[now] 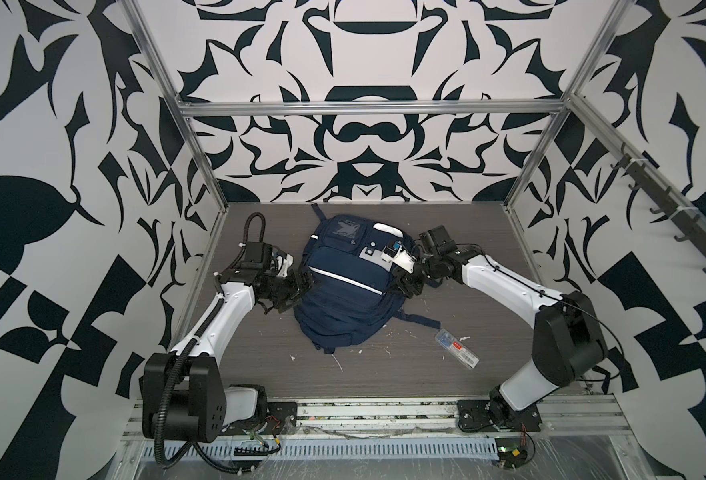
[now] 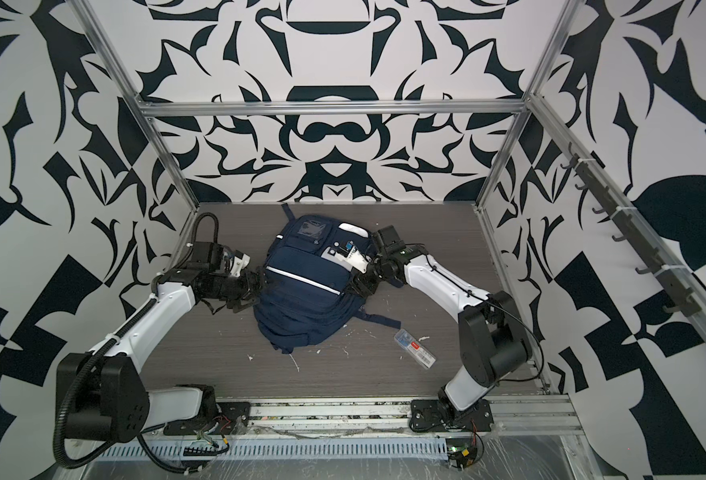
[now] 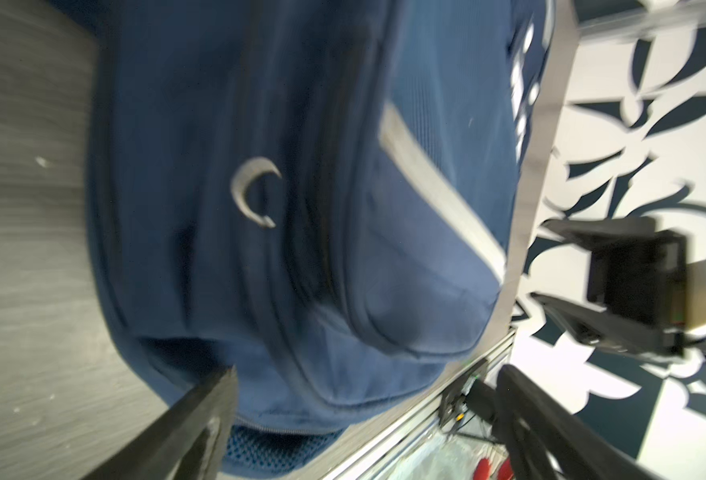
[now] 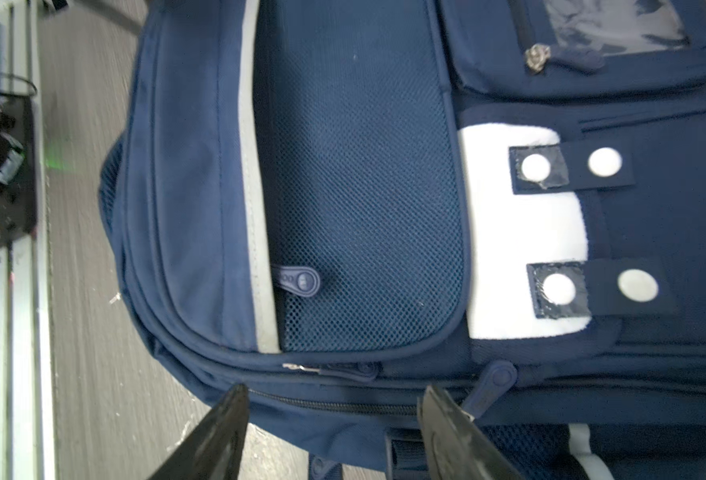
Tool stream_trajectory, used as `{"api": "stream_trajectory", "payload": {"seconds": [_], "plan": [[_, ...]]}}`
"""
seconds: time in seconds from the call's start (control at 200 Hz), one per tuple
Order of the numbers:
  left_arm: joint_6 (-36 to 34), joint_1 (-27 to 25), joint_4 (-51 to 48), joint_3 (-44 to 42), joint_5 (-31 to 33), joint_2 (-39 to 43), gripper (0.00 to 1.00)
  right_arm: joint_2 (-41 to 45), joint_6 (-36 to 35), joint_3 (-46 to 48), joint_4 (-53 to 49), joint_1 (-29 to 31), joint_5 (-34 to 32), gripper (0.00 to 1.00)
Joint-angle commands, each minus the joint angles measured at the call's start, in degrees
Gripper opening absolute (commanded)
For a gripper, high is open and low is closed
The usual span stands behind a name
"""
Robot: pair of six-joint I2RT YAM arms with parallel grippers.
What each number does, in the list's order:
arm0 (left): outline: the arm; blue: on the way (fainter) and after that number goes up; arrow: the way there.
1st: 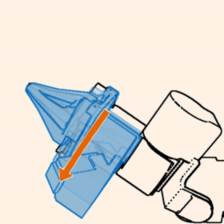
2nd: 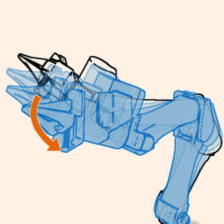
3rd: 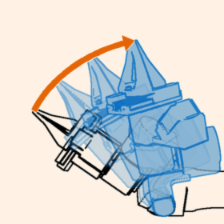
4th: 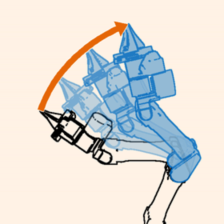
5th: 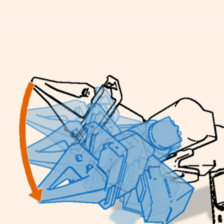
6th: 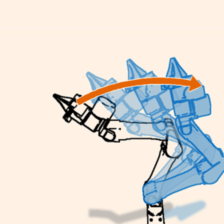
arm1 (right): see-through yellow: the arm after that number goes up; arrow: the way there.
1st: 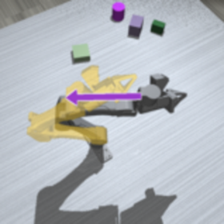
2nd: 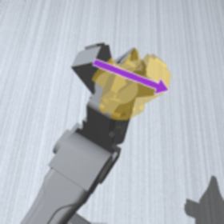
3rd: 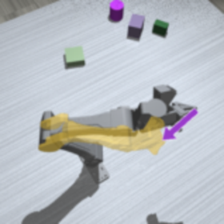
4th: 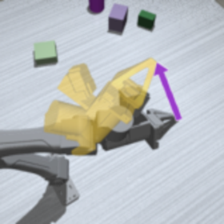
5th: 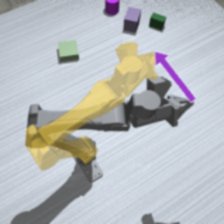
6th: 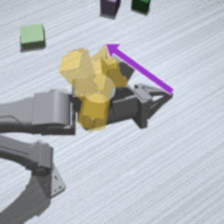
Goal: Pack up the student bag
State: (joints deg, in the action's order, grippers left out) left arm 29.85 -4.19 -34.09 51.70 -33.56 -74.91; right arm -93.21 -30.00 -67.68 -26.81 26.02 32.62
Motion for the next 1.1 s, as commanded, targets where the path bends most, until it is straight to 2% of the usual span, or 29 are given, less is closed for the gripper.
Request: {"api": "stream_trajectory", "payload": {"seconds": [0.0, 0.19, 0.435, 0.66, 1.095], "plan": [[1.92, 2.34, 2.20, -1.16, -2.15, -1.28, 0.99, -0.57, -5.34, -3.36, -4.34, 0.17, -0.62, 0.68], [4.48, 2.53, 5.56, -0.99, -1.87, -3.03, 0.99, -2.76, -9.00, -5.54, -8.42, 0.17, -1.22, 0.67], [4.70, 2.52, 7.94, 0.24, -1.49, -5.52, 0.99, -3.98, -9.46, -5.19, -7.95, 0.95, -2.27, 0.66], [4.53, 2.26, 8.52, -0.02, -4.87, -8.22, 1.00, -5.26, -9.02, -4.75, -5.91, 1.15, -2.89, 0.69], [5.60, -1.35, 10.12, -1.86, -5.29, -9.20, 1.00, -8.56, -9.35, -5.85, -5.45, 2.01, -2.12, 0.65]]}}
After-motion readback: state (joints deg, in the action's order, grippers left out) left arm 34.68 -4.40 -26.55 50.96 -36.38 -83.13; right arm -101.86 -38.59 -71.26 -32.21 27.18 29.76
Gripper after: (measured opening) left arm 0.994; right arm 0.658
